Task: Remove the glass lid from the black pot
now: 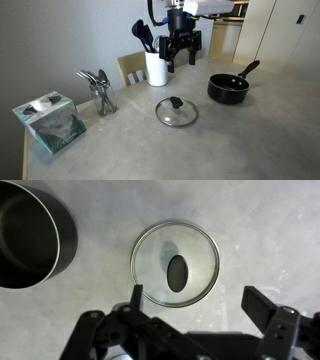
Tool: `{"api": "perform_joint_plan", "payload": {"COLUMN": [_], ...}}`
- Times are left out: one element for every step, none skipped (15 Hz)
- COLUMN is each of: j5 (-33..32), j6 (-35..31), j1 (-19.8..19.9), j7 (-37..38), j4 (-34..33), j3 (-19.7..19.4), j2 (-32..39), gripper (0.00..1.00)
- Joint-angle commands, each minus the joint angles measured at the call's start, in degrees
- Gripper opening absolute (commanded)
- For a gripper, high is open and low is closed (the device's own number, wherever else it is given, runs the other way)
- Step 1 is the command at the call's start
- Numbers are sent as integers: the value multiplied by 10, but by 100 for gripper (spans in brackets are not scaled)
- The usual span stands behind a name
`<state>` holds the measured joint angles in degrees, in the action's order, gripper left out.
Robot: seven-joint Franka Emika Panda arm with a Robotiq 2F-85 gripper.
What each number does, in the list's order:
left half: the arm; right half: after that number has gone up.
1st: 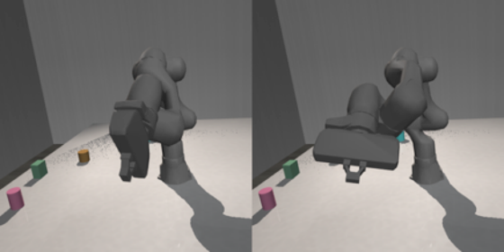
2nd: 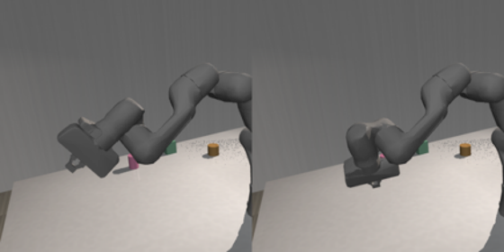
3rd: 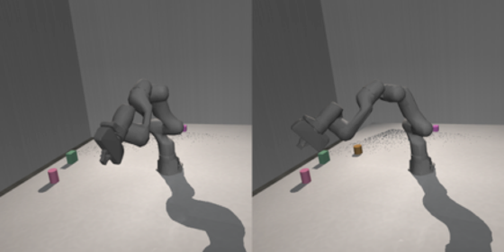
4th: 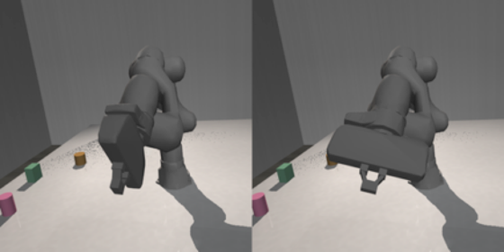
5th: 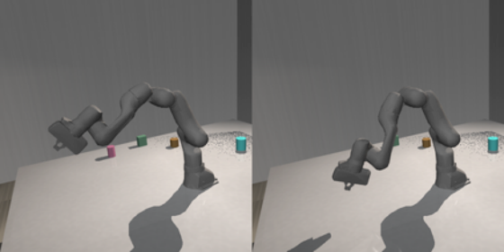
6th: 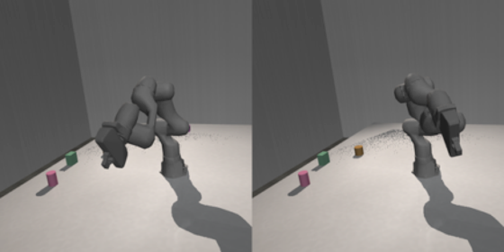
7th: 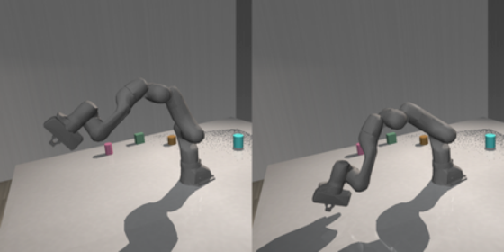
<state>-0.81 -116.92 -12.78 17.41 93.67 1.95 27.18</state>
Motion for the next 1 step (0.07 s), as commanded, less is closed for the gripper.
{"api": "perform_joint_plan", "payload": {"j5": [-3], "j6": [3], "j1": [5], "j7": [1], "j4": [-2], "j3": [5], "j2": [0], "gripper": [100]}}
